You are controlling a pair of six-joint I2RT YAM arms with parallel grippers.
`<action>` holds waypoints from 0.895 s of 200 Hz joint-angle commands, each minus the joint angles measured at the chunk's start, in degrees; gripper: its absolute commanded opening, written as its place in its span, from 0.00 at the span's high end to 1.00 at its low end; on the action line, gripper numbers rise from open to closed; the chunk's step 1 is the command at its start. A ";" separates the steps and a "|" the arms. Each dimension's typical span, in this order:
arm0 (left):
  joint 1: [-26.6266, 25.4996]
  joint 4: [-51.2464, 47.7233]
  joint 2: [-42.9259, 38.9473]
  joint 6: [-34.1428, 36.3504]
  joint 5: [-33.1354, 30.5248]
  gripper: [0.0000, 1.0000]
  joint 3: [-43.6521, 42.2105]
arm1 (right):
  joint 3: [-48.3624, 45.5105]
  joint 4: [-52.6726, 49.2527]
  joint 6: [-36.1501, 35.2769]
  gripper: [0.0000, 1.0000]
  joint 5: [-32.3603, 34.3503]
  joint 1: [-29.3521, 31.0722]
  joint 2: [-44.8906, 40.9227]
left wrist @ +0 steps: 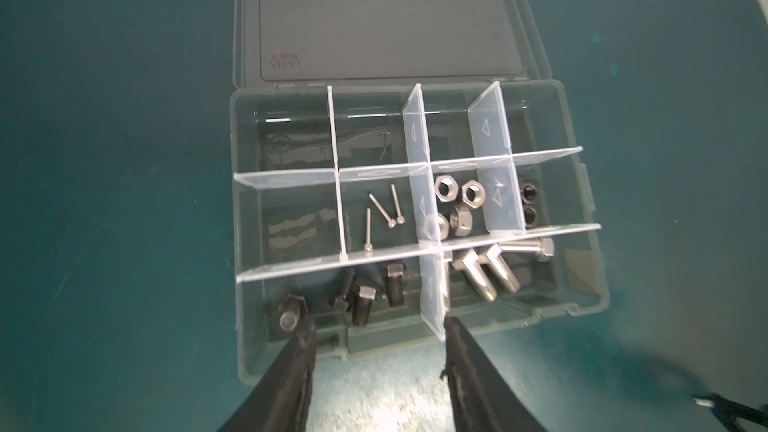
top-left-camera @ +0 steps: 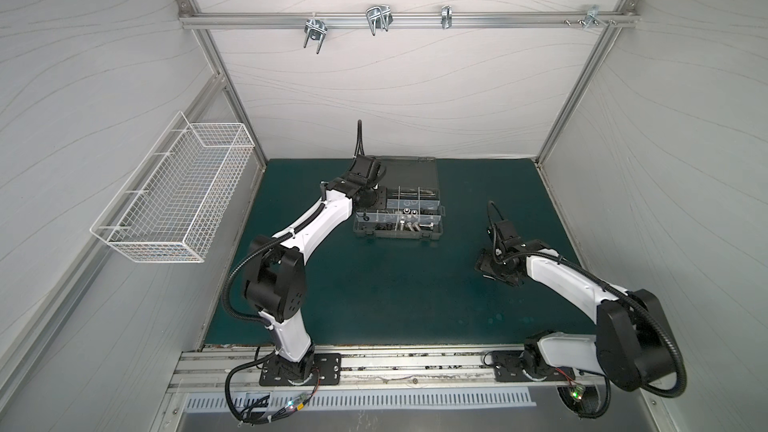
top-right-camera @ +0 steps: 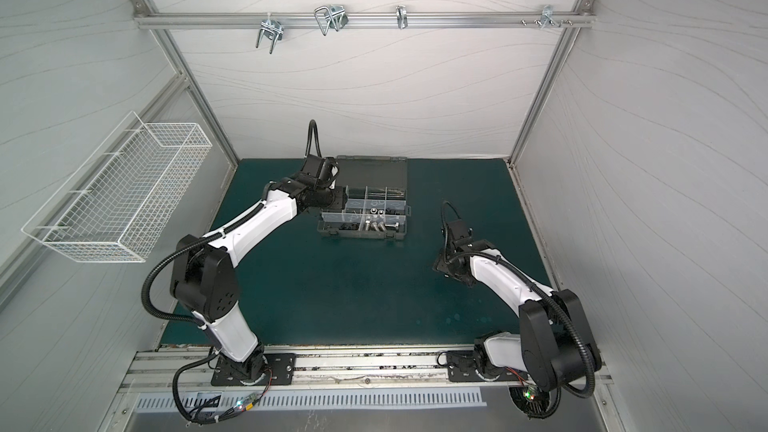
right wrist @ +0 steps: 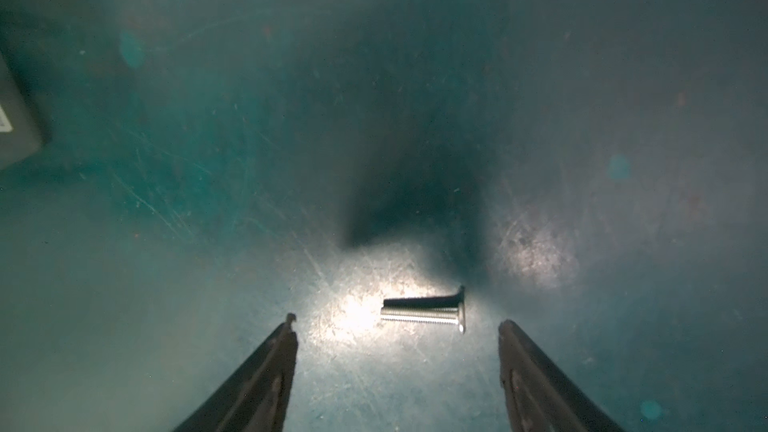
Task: Sort the screws and nuts into containers
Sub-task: 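Open the left gripper to drop the screw while the right gripper lowers, then move the right gripper over the short silver screw on the mat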
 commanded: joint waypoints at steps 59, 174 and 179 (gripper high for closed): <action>0.13 4.99 -11.10 -5.21 3.78 0.20 -9.38 | -3.68 1.23 5.23 0.31 -5.18 1.16 -1.37; 0.13 7.32 -17.73 -8.94 4.16 0.01 -17.85 | -4.59 5.56 6.13 0.36 -6.78 1.39 2.13; 0.13 7.41 -17.73 -9.02 4.30 0.01 -17.96 | -4.46 5.65 6.11 0.36 -6.73 1.38 2.33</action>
